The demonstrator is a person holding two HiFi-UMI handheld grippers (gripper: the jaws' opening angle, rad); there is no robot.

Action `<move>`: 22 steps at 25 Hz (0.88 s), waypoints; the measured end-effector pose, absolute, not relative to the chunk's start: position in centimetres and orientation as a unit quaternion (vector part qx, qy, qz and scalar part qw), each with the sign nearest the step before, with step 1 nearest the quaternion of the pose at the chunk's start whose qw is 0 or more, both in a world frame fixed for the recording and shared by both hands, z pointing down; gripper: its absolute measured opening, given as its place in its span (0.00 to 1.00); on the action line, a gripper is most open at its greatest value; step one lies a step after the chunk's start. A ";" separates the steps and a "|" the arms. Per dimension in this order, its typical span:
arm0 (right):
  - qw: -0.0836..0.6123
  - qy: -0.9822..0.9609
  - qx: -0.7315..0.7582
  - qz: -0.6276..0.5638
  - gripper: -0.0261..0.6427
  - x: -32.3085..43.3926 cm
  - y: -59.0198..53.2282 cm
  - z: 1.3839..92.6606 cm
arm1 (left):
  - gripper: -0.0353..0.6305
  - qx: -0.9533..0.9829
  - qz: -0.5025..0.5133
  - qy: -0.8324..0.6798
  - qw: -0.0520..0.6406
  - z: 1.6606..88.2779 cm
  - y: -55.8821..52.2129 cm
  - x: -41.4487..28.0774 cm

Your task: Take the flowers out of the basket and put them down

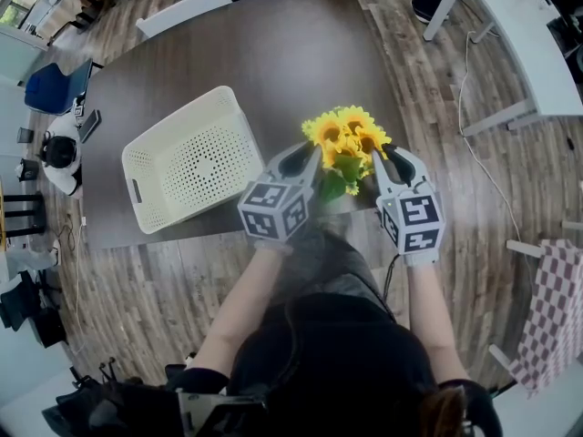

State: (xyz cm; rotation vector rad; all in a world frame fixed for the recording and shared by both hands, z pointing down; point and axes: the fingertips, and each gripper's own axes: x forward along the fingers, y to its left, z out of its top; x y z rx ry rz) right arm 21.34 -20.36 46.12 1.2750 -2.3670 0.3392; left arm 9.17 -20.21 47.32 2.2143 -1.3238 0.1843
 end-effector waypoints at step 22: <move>0.170 -0.902 0.371 0.142 0.04 17.2 -15.7 45.1 | 0.06 0.836 0.046 -0.474 0.272 46.5 -16.5 11.2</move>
